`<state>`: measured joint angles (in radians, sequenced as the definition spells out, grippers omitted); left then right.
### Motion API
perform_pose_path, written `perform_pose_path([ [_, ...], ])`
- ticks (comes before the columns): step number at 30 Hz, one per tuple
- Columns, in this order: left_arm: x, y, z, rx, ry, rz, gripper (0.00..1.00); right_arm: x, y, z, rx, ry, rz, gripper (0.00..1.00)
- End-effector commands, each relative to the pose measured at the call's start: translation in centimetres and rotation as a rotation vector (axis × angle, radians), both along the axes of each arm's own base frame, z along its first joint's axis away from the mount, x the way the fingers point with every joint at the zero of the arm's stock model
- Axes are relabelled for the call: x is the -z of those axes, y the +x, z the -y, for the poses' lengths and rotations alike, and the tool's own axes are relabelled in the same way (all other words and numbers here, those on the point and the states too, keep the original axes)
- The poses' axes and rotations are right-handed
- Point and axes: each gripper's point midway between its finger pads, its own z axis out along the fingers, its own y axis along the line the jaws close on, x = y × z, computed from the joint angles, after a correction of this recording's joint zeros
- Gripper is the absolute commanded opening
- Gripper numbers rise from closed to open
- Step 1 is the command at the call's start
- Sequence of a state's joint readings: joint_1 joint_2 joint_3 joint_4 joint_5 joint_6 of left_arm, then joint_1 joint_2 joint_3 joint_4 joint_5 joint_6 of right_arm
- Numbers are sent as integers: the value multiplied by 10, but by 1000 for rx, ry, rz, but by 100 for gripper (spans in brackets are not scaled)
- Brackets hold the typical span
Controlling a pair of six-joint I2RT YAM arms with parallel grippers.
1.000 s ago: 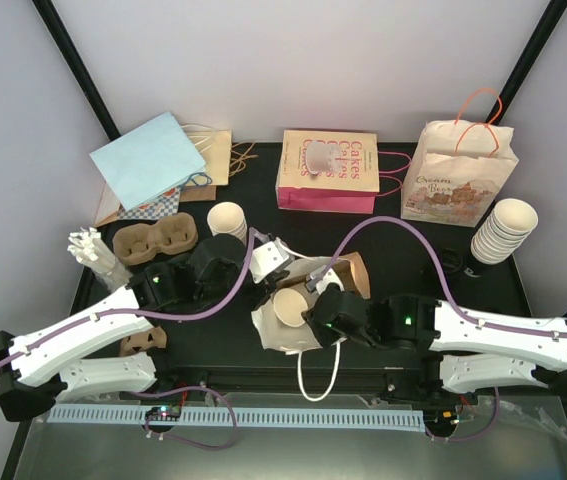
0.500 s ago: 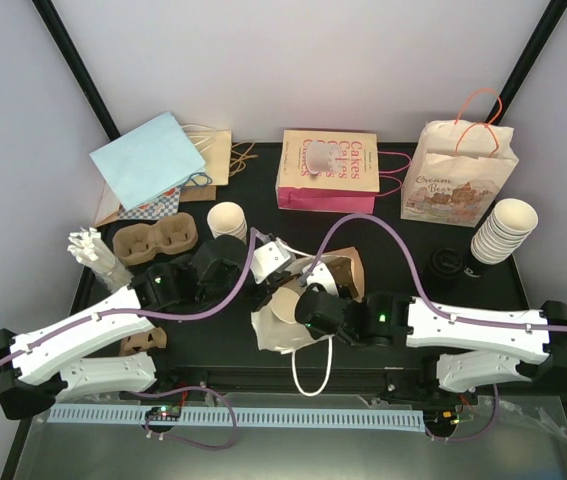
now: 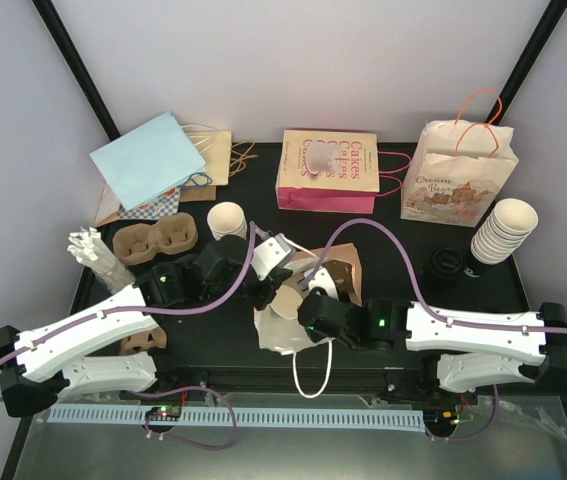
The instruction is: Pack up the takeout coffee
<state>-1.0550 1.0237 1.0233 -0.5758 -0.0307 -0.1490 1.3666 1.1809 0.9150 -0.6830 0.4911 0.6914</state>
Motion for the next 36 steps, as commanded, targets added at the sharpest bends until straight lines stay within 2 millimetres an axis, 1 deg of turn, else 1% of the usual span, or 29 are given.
perform_pose_path([
  [1, -24, -1, 9, -3, -96, -1, 2, 2, 1, 2, 31, 78, -27, 53],
  [5, -24, -5, 11, 17, -103, -17, 2, 4, 4, 5, 48, 90, -21, 61],
  [6, -24, -6, 12, 21, -105, -21, 2, 4, 6, 5, 50, 90, -17, 62],
  [9, -24, -7, 14, 20, -111, -34, 2, 5, 8, 1, 52, 90, -9, 61],
  [12, -25, -8, 16, 24, -119, -47, 2, 7, 13, 2, 85, 75, 5, 61],
  [16, -25, -8, 18, 12, -131, -69, 2, -2, 19, 1, 105, 106, 46, 61],
  [19, -23, -4, 19, -18, -126, -93, 1, -12, 17, -6, 59, 168, 66, 60],
  [21, -21, -1, 17, -50, -110, -111, 2, -13, 15, -5, 39, 176, 69, 59],
  [24, -22, 4, 15, -90, -103, -125, 2, -4, 12, -2, 19, 140, 58, 57],
  [27, -28, 4, 16, -90, -122, -125, 2, 9, 11, 6, 48, 86, 29, 57],
  [30, -32, 4, 17, -90, -136, -120, 2, 16, 7, 10, 49, 74, -5, 56],
  [36, -29, 6, 15, -105, -126, -123, 2, 24, -3, 20, 37, 59, -59, 59],
])
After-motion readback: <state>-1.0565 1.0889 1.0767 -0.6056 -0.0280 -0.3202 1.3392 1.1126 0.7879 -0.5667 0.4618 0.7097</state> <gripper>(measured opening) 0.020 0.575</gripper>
